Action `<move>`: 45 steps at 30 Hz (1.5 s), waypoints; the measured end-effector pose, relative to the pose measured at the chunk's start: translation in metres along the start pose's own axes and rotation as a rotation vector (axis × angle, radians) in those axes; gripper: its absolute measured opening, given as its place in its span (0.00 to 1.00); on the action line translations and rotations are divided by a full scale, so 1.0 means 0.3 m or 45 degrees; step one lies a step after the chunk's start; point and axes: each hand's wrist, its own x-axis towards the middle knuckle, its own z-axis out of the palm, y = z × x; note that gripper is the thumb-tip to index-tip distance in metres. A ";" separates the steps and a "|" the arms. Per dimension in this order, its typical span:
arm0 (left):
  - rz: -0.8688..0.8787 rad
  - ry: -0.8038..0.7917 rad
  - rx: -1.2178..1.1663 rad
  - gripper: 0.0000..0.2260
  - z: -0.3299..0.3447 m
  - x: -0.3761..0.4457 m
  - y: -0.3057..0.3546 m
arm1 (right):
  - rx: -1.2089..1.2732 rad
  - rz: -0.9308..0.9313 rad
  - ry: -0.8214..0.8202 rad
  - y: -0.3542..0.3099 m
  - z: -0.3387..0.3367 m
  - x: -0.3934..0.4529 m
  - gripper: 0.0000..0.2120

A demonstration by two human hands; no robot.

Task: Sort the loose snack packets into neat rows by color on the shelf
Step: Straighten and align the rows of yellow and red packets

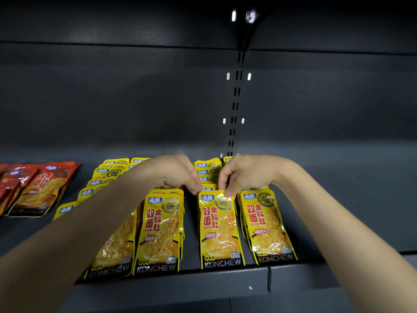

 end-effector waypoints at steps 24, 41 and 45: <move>-0.063 0.100 0.075 0.08 -0.001 0.041 0.000 | -0.097 -0.054 0.095 0.031 -0.025 0.059 0.06; -0.045 0.335 0.065 0.08 -0.106 0.016 -0.005 | -0.106 -0.057 0.249 -0.028 -0.103 0.158 0.06; -0.057 0.394 0.265 0.06 -0.195 0.037 -0.030 | -0.141 -0.035 0.247 -0.082 -0.132 0.235 0.06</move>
